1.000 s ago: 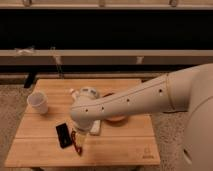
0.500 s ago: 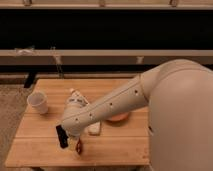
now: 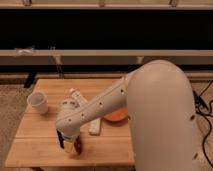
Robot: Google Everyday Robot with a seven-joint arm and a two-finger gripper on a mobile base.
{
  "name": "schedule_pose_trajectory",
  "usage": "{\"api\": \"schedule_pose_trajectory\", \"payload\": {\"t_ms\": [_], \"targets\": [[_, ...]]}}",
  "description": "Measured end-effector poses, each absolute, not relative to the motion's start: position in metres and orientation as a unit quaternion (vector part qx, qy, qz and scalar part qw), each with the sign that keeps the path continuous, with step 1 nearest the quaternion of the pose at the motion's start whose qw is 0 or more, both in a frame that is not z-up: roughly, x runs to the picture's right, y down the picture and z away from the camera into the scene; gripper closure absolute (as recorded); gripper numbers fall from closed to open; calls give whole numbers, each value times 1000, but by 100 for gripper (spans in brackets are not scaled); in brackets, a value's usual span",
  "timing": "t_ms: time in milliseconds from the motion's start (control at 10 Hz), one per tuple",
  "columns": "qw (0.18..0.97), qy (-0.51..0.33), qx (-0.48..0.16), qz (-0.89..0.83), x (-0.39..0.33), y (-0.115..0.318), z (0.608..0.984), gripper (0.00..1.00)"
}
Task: Place the pepper in the ceramic cup
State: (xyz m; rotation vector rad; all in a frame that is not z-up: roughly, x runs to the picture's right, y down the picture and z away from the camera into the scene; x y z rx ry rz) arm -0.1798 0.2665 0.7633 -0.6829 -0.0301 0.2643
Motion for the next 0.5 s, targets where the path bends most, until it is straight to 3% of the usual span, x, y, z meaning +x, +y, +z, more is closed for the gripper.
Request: {"api": "schedule_pose_trajectory", "payload": {"t_ms": [300, 500], "targets": [[930, 1, -345, 124, -184, 275, 779, 22], [929, 10, -347, 128, -178, 273, 787, 41]]}}
